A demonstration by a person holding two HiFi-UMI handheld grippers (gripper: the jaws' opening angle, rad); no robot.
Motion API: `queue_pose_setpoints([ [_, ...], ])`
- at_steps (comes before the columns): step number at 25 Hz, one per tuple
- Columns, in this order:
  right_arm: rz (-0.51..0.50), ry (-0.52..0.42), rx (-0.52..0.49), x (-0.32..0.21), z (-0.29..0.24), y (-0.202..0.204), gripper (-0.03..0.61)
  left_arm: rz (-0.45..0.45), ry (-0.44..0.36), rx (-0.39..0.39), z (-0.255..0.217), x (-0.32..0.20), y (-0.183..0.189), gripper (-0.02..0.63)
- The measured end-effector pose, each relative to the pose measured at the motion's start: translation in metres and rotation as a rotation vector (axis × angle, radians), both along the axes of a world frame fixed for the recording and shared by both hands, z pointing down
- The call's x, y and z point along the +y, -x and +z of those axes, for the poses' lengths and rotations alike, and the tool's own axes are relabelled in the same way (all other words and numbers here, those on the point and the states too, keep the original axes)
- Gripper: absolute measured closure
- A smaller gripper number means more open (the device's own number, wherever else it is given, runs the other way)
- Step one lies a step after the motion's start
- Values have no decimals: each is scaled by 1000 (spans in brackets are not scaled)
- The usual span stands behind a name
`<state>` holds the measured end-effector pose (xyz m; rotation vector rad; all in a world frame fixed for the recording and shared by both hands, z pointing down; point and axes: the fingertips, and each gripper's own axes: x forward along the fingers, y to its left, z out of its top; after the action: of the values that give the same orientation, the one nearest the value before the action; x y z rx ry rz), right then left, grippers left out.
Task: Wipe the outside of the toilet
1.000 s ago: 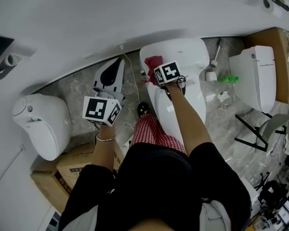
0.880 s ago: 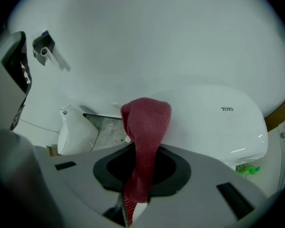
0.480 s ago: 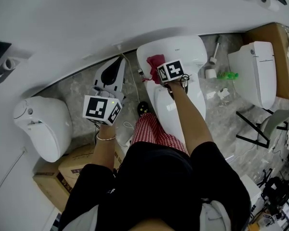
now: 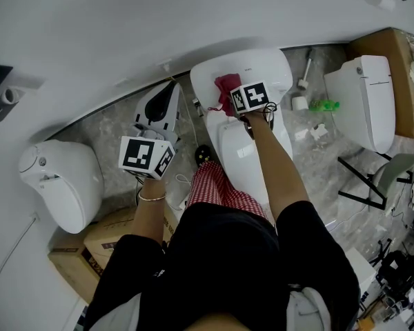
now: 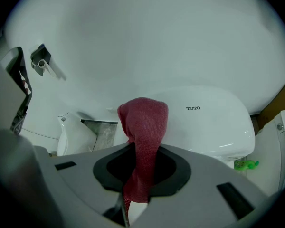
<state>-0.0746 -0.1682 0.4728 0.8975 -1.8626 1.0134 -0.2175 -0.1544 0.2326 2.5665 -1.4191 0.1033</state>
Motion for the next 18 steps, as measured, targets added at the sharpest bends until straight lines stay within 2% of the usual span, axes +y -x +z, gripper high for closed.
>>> queue_pose_setpoints([
  [5, 27, 2, -49, -6, 16, -8, 492, 7, 0, -2, 0, -2, -5, 610],
  [11, 47, -1, -41, -9, 18, -26, 492, 19, 3, -7, -1, -3, -17, 610],
  [18, 51, -22, 25, -12, -6, -51, 492, 29, 4, -9, -3, -5, -30, 609],
])
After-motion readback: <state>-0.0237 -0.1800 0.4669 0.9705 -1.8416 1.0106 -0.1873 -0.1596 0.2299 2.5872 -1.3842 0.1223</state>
